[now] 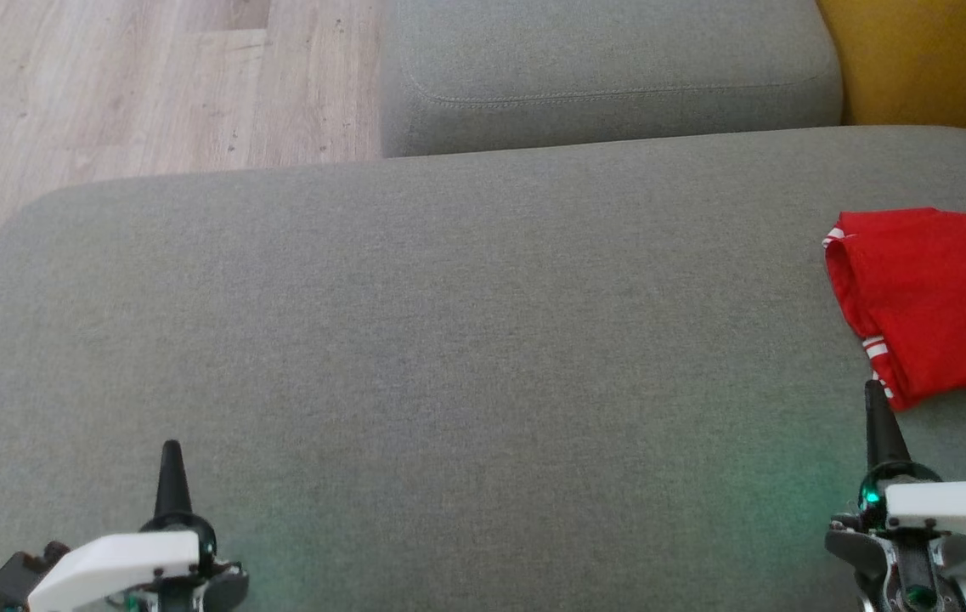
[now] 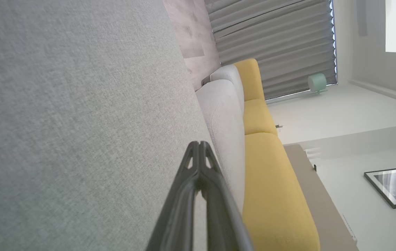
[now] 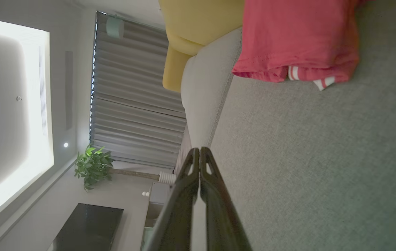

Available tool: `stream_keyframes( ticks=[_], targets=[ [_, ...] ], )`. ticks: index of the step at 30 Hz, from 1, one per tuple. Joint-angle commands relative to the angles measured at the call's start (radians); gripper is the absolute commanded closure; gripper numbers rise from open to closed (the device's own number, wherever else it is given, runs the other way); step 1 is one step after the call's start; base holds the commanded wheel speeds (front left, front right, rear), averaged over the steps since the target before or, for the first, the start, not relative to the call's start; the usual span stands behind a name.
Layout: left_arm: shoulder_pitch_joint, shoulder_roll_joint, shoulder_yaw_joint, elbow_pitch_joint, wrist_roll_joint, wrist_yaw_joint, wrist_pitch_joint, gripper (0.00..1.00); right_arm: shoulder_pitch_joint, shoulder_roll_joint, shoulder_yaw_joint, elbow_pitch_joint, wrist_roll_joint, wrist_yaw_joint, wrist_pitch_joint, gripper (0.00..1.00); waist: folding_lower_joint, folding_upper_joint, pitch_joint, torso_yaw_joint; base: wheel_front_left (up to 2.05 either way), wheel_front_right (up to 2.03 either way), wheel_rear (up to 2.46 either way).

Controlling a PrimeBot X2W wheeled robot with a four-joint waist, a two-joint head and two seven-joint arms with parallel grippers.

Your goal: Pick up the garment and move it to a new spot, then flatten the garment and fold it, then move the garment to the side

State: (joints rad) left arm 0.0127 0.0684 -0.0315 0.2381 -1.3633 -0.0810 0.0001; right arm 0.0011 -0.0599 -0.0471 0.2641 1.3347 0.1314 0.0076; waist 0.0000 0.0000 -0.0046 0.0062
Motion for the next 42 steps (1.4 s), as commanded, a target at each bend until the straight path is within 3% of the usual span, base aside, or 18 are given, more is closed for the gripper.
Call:
stream_keyframes(
  ticks=[1,24,42],
  targets=[
    [-0.063,0.014,0.037,-0.025,-0.024,-0.01,0.008,1.0,-0.056,-0.019,0.01,-0.03,0.027,-0.001,0.007,1.0,0.0,0.0,0.0,0.0,0.0,0.0,0.0],
    [-0.116,0.012,0.102,0.005,-0.276,-0.049,0.078,1.0,-0.105,-0.017,-0.03,-0.022,0.3,-0.001,0.075,1.0,0.0,0.0,0.008,-0.006,0.0,0.0,0.0],
    [-0.118,0.006,0.111,0.005,-0.274,-0.05,0.086,1.0,-0.106,-0.011,-0.038,-0.021,0.298,-0.001,0.082,1.0,0.0,0.0,0.008,-0.006,0.0,0.0,0.0]
  ],
)
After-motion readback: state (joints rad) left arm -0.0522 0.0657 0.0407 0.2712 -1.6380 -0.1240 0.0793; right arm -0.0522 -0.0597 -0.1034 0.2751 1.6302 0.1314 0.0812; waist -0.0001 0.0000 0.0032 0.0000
